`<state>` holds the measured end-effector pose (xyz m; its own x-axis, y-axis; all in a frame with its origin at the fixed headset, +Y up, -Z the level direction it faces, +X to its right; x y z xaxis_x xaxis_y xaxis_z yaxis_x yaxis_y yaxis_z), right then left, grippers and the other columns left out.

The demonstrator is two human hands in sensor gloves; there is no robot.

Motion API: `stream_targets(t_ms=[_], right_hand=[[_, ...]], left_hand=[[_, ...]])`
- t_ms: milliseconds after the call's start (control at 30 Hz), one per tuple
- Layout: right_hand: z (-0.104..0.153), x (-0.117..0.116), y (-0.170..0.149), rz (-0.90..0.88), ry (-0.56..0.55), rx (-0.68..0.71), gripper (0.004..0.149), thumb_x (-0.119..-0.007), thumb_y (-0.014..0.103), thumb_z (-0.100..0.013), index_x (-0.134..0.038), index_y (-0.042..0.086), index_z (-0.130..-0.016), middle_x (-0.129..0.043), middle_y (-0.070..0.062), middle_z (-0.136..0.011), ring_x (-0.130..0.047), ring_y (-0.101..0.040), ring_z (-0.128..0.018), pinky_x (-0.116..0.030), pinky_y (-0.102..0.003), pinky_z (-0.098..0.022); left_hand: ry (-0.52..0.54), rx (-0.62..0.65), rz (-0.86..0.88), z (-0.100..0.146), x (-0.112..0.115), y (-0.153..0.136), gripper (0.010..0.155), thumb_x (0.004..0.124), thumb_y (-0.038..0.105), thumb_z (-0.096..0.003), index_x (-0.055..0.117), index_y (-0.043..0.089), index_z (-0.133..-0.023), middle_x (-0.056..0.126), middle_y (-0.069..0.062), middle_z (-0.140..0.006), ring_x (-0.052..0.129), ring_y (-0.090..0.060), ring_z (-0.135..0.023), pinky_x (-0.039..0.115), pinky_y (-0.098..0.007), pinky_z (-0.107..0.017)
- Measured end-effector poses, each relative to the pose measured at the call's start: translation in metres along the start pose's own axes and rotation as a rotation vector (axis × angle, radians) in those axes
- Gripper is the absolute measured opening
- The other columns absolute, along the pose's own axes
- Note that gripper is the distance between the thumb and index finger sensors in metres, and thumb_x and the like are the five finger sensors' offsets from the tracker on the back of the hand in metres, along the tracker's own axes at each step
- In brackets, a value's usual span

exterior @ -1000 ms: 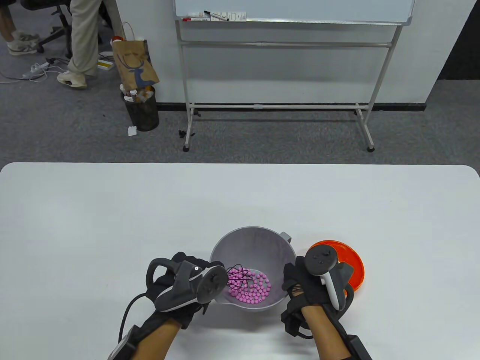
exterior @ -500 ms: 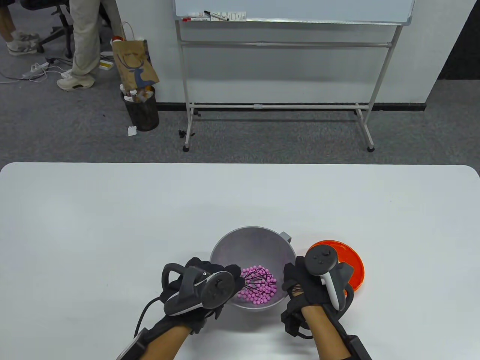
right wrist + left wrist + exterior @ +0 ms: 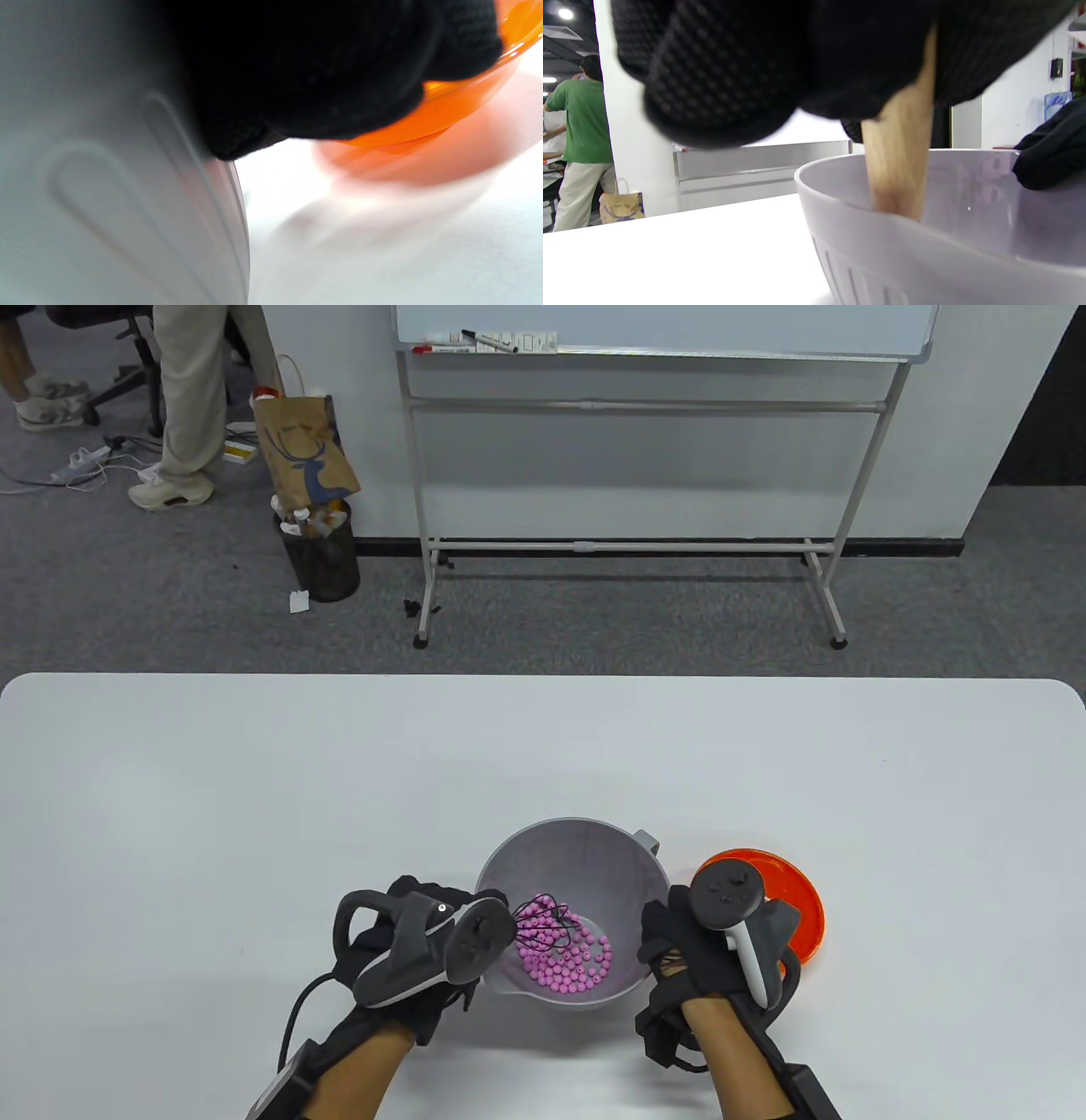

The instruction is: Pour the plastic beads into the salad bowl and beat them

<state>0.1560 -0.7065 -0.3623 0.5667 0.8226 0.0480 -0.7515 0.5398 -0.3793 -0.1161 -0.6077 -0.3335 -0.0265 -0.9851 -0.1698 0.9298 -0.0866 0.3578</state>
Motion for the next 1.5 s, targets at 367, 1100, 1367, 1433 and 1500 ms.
stream_targets(t_ms=[367, 1100, 1367, 1433, 1500], right_hand=[[0.0, 0.0, 0.0, 0.002, -0.001, -0.002, 0.052, -0.081, 0.046, -0.047, -0.084, 0.01, -0.084, -0.102, -0.005, -0.04, -0.102, -0.019, -0.013, -0.085, -0.04, -0.024], [0.0, 0.0, 0.0, -0.003, 0.007, -0.002, 0.052, -0.08, 0.046, -0.047, -0.084, 0.01, -0.084, -0.102, -0.005, -0.039, -0.101, -0.019, -0.013, -0.085, -0.039, -0.024], [0.0, 0.0, 0.0, -0.002, 0.007, -0.003, 0.052, -0.08, 0.046, -0.047, -0.083, 0.01, -0.084, -0.102, -0.005, -0.039, -0.101, -0.019, -0.013, -0.085, -0.039, -0.024], [0.0, 0.0, 0.0, -0.003, 0.006, -0.003, 0.052, -0.08, 0.046, -0.047, -0.084, 0.01, -0.084, -0.102, -0.005, -0.039, -0.101, -0.019, -0.013, -0.085, -0.039, -0.024], [0.0, 0.0, 0.0, -0.002, 0.006, -0.002, 0.052, -0.08, 0.046, -0.047, -0.084, 0.009, -0.084, -0.102, -0.005, -0.039, -0.101, -0.019, -0.013, -0.085, -0.039, -0.024]], left_hand=[[-0.045, 0.09, 0.175, 0.002, 0.004, 0.016, 0.042, 0.084, 0.057, -0.044, 0.097, 0.03, -0.073, 0.104, 0.012, -0.02, 0.106, -0.012, -0.021, 0.088, -0.04, -0.044], [-0.009, -0.027, 0.076, -0.002, 0.003, -0.009, 0.043, 0.09, 0.057, -0.0405, 0.097, 0.03, -0.073, 0.105, 0.01, -0.02, 0.106, -0.013, -0.021, 0.088, -0.041, -0.044], [-0.098, 0.103, 0.231, 0.0, 0.004, 0.009, 0.043, 0.087, 0.056, -0.0429, 0.097, 0.028, -0.074, 0.104, 0.011, -0.02, 0.106, -0.013, -0.02, 0.088, -0.04, -0.043], [-0.054, 0.115, 0.237, -0.001, 0.009, 0.015, 0.043, 0.085, 0.056, -0.0434, 0.097, 0.028, -0.074, 0.104, 0.011, -0.02, 0.106, -0.013, -0.021, 0.088, -0.041, -0.043], [-0.001, 0.109, 0.199, -0.001, 0.011, 0.018, 0.044, 0.084, 0.057, -0.0436, 0.096, 0.029, -0.075, 0.104, 0.012, -0.021, 0.106, -0.012, -0.021, 0.088, -0.041, -0.043]])
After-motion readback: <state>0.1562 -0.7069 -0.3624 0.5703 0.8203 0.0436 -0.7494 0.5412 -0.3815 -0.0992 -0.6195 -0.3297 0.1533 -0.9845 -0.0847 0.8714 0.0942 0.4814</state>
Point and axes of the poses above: the tracker on the back of each hand, its own y axis roughly to the thumb side, its own z axis roughly from the fingertips to the wrist, x = y × z, the point moved 3 cm from there along -z, roughly from the wrist to the fingertips
